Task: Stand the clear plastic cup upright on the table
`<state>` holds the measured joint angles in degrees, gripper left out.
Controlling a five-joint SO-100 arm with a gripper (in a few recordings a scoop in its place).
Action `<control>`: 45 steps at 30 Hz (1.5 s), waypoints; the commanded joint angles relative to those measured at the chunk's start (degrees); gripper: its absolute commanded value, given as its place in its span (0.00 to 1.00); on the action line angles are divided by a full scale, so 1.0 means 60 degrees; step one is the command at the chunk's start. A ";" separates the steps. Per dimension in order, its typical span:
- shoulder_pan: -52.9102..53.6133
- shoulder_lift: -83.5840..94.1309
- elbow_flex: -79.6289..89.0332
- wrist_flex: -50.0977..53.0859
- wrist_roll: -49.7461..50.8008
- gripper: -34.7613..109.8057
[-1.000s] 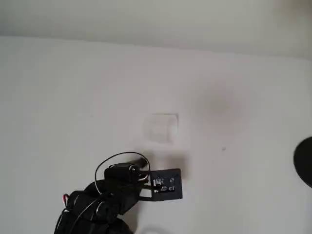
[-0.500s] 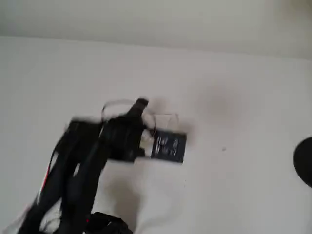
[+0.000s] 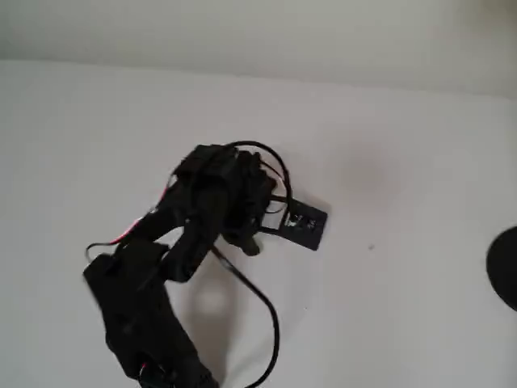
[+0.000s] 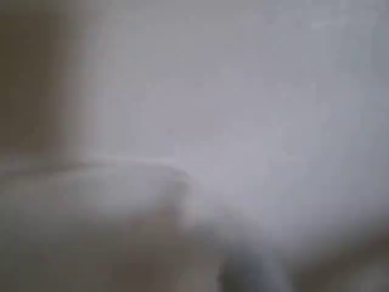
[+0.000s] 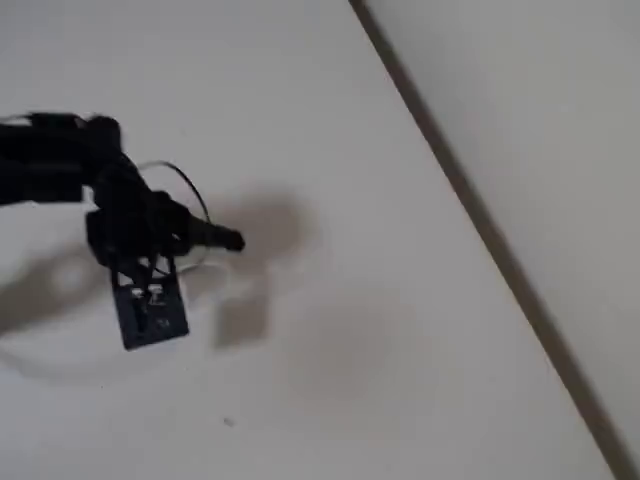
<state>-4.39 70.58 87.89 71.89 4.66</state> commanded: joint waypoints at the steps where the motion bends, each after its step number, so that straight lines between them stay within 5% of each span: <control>1: 0.0337 -0.0352 -0.0923 -0.0132 -0.0161 0.40; 7: 0.0366 0.0439 -0.1304 0.0278 -0.0645 0.31; 17: 0.0073 0.2651 -0.4336 0.2534 -0.2476 0.30; 25: -0.0059 0.3516 -0.4922 0.2139 -0.6519 0.32; 29: 0.0439 0.4922 -0.1846 -0.0967 -0.9023 0.36; 37: 0.0835 0.9331 0.9404 -1.1924 -1.2920 0.39; 45: 0.0879 0.4951 1.2261 -1.9351 -1.3945 0.40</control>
<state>0.00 115.84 156.88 -22.76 -75.94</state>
